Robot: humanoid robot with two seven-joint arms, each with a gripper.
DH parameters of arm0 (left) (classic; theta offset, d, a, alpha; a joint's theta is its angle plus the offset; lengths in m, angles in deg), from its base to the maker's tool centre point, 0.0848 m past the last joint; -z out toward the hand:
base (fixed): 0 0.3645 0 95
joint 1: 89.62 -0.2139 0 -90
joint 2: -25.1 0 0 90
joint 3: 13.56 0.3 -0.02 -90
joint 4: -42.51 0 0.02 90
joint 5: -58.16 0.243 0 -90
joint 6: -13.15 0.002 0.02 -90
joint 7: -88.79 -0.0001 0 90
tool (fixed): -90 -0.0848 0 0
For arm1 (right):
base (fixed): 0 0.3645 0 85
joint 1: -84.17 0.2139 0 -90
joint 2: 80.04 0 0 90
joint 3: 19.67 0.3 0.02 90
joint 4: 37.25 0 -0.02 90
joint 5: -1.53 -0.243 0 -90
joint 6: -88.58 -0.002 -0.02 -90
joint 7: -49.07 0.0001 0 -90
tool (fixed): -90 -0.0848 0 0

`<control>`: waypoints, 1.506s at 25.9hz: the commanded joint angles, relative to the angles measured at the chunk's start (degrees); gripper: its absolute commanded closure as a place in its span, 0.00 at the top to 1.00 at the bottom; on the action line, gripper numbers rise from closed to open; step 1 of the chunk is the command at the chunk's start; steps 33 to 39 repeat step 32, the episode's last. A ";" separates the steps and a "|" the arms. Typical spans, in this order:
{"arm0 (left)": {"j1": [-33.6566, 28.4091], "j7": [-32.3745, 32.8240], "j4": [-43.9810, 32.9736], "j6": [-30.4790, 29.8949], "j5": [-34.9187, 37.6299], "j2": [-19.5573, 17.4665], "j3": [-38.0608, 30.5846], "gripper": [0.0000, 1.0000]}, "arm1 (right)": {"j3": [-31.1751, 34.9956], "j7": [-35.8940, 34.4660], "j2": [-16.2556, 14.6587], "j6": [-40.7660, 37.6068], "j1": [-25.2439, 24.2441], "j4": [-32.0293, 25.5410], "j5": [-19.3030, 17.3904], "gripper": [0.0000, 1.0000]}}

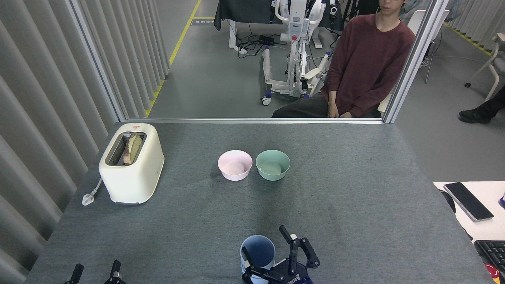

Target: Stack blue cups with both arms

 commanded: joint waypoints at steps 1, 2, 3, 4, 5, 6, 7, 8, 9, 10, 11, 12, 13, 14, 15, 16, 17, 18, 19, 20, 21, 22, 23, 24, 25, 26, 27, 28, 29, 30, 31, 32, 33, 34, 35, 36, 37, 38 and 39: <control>0.12 0.02 0.00 0.02 0.08 0.00 0.00 1.00 | 6.33 -2.90 0.51 0.35 3.73 -2.08 -6.08 1.00; 0.20 0.02 -0.09 0.02 0.08 0.00 0.00 1.00 | 10.28 -2.90 0.34 0.62 5.05 -1.38 -8.54 1.00; 0.20 0.02 -0.26 0.02 0.08 0.09 0.09 1.00 | 14.76 -2.72 -0.19 0.88 5.93 -0.15 -10.39 1.00; 0.20 0.02 -0.35 0.01 -0.01 0.09 0.09 1.00 | 19.16 -2.63 -0.81 0.88 6.11 2.66 -10.65 1.00; 0.12 0.02 -0.53 -0.07 -0.01 0.09 0.09 1.00 | 22.85 -2.72 -1.68 0.27 5.49 5.65 -10.39 1.00; 0.03 0.02 -0.53 -0.07 -0.01 0.09 0.18 1.00 | 24.88 -2.81 -3.18 -0.17 4.70 7.50 -10.39 1.00; -0.06 0.02 -0.53 -0.34 -0.01 0.09 0.26 1.00 | 26.19 -3.07 -5.46 -1.32 2.77 8.81 -10.74 1.00; -0.15 0.02 -0.53 -0.86 -0.01 0.18 0.26 1.00 | 27.25 -3.42 -7.13 -2.02 -0.66 9.08 -11.01 1.00; -0.24 0.02 -0.62 -1.13 -0.01 0.35 0.18 1.00 | 27.95 -3.78 -7.22 -2.11 -3.30 9.08 -11.27 1.00; -0.32 0.02 -0.97 -1.13 0.17 0.44 0.26 1.00 | 29.01 -4.57 -6.87 -2.11 -5.67 8.81 -11.53 1.00; -0.41 0.02 -1.85 -1.13 0.08 0.53 0.26 1.00 | 29.80 -5.27 -6.34 -2.11 -6.99 8.64 -11.53 1.00; -0.59 0.02 -2.64 -1.13 -0.01 0.44 0.35 1.00 | 30.94 -5.89 -5.90 -2.19 -7.69 8.46 -11.53 1.00; -0.76 0.10 -3.08 -1.13 -0.01 0.44 0.35 1.00 | 31.91 -6.33 -5.38 -2.28 -8.31 8.46 -11.53 1.00; -1.47 0.10 -3.52 -1.13 0.08 0.53 0.35 1.00 | 32.70 -6.59 -5.11 -2.63 -9.19 8.02 -11.53 1.00; -2.43 0.10 -4.75 -1.13 0.08 0.53 0.35 1.00 | 33.05 -7.03 -5.38 -2.72 -10.59 7.23 -11.53 1.00; -3.40 0.10 -5.71 -1.13 0.08 0.53 0.35 1.00 | 33.05 -7.73 -5.73 -2.81 -11.56 6.62 -11.62 1.00; -4.10 0.10 -6.33 -1.04 0.17 0.53 0.35 1.00 | 32.96 -8.61 -6.17 -2.90 -12.26 6.09 -11.62 1.00; -4.72 0.10 -6.59 -1.04 0.17 0.53 0.35 1.00 | 33.05 -9.49 -6.52 -3.16 -12.79 5.83 -11.62 1.00; -5.25 0.10 -6.68 -0.86 0.26 0.61 0.26 1.00 | 33.14 -10.37 -6.70 -3.60 -13.05 5.91 -11.71 1.00; -5.60 0.10 -6.86 -0.78 0.52 0.70 0.35 1.00 | 33.14 -10.98 -6.87 -3.95 -13.32 5.91 -11.71 1.00; -6.30 0.10 -7.21 -0.78 0.79 0.79 0.35 1.00 | 32.96 -11.51 -6.96 -3.95 -13.93 5.91 -11.71 1.00; -7.18 0.10 -7.73 -0.78 0.96 0.88 0.44 1.00 | 32.96 -11.86 -7.13 -3.95 -14.55 5.91 -11.71 1.00; -8.14 0.10 -8.26 -0.78 1.14 0.97 0.62 1.00 | 32.87 -11.95 -7.31 -3.86 -14.81 5.91 -12.15 1.00; -8.50 0.10 -8.53 -0.78 1.40 1.05 0.79 1.00 | 32.87 -11.95 -7.31 -3.69 -14.90 5.91 -12.85 1.00; -8.59 0.10 -8.53 -0.78 2.01 1.49 0.79 1.00 | 32.79 -11.95 -7.31 -3.25 -14.90 6.18 -13.38 1.00; -8.59 0.10 -8.44 -0.78 2.63 1.93 0.79 1.00 | 32.70 -11.86 -7.31 -3.07 -14.90 6.35 -13.47 1.00; -8.59 0.10 -8.44 -0.78 3.25 2.28 0.79 1.00 | 32.70 -11.86 -7.31 -3.07 -14.90 6.35 -13.47 1.00; -8.59 0.10 -8.44 -0.78 3.60 2.28 0.79 1.00 | 32.70 -11.86 -7.31 -3.07 -14.90 6.35 -13.47 1.00; -8.59 0.10 -8.53 -0.78 3.51 2.28 0.79 1.00 | 32.70 -11.86 -7.31 -3.16 -14.99 6.35 -13.47 1.00; -8.59 0.10 -8.53 -0.78 3.51 2.37 0.79 1.00 | 32.70 -11.86 -7.31 -3.16 -15.07 6.35 -13.47 1.00; -8.50 0.10 -8.53 -0.78 3.51 2.46 0.79 1.00 | 32.70 -11.95 -7.40 -3.16 -15.16 6.35 -13.47 1.00; -8.32 0.10 -8.53 -0.86 3.51 2.46 0.70 1.00 | 32.70 -11.95 -7.40 -3.42 -15.16 6.35 -13.47 1.00; -8.32 0.10 -8.53 -0.86 3.51 2.46 0.70 1.00 | 32.70 -11.95 -7.40 -3.42 -15.16 6.35 -13.47 1.00; -8.32 0.10 -8.53 -0.86 3.51 2.46 0.70 1.00 | 32.70 -11.95 -7.40 -3.42 -15.16 6.35 -13.47 1.00; -8.32 0.10 -8.53 -0.86 3.51 2.46 0.70 1.00 | 32.70 -11.95 -7.40 -3.42 -15.16 6.35 -13.47 1.00; -8.32 0.10 -8.53 -0.86 3.51 2.46 0.70 1.00 | 32.70 -11.95 -7.40 -3.42 -15.16 6.35 -13.47 1.00; -8.32 0.10 -8.53 -0.86 3.51 2.46 0.70 1.00 | 32.70 -11.95 -7.40 -3.42 -15.16 6.35 -13.47 1.00; -8.32 0.10 -8.53 -0.86 3.51 2.46 0.70 1.00 | 32.70 -11.95 -7.40 -3.42 -15.16 6.35 -13.47 1.00; -8.32 0.10 -8.53 -0.86 3.51 2.46 0.70 1.00 | 32.70 -11.95 -7.40 -3.42 -15.16 6.35 -13.47 1.00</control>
